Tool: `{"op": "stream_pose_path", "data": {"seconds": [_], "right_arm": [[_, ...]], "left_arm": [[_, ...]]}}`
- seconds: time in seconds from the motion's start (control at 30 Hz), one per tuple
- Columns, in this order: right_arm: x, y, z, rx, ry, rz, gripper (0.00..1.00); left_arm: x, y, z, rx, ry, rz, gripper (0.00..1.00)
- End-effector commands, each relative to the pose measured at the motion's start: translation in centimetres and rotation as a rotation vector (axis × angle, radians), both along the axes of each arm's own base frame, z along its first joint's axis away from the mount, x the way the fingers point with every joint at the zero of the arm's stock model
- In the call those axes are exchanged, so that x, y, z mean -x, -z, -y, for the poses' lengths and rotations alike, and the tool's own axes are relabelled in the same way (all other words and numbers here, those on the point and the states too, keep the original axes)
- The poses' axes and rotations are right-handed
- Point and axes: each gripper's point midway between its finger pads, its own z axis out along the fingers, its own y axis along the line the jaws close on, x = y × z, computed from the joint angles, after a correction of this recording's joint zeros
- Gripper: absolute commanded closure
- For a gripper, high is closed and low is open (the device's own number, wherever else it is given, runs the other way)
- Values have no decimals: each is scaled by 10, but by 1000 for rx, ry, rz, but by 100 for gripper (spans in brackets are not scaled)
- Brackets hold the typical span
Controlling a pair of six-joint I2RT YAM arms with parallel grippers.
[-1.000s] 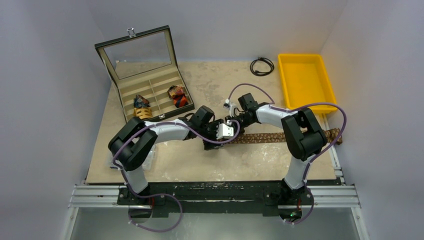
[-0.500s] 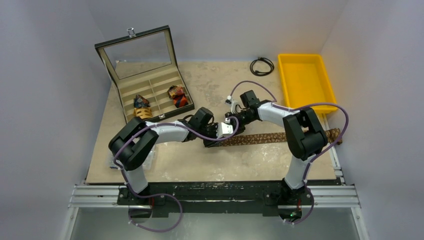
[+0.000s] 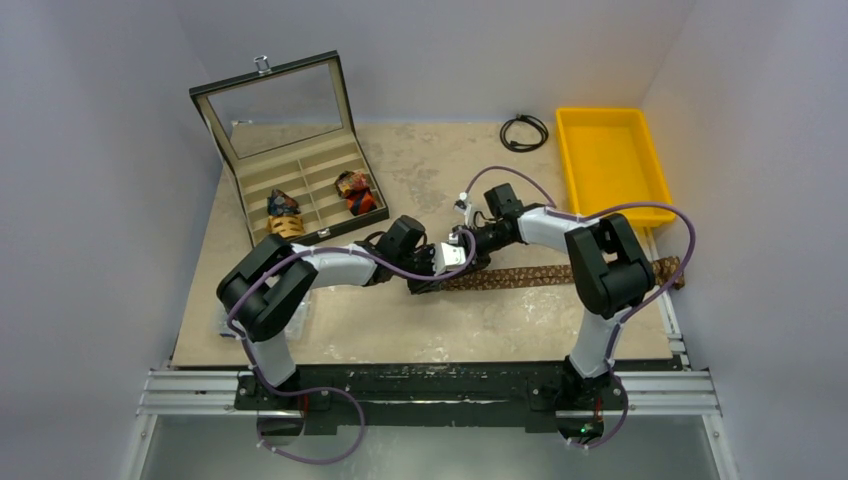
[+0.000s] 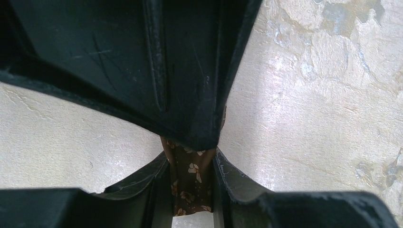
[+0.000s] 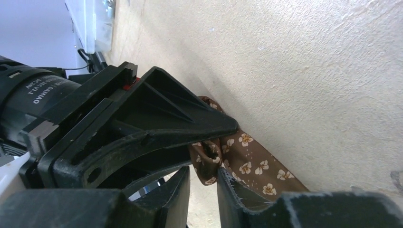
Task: Roll the ties
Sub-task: Roll the tie at the center of the board.
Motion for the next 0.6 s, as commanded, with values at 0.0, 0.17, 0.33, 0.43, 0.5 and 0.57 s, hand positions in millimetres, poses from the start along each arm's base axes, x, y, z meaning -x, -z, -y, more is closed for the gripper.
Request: {"op": "stream_pose_path", "data": {"seconds": [0.0,0.17,0.33,0.43,0.5,0.57], "right_arm": [[-5,-2,-8,-48,-3,-5,79],[-7,14,1,29,0,6,100],[-7,32,14,121,1,19,100],[-9,42,18,163,7,21,100],[-8,44,19,170,2,13,100],[-7,41,18,156,-6,13,100]], "left_arm": [[3,11,-13,-53,11,12,71],[9,11,-18,-51,30,7,61],[11,-1,-19,41,19,-4,46],[9,-11,-19,99,0,2,42],[10,-12,-20,117,8,20,37],[6,-16,-17,135,6,45,31]]}}
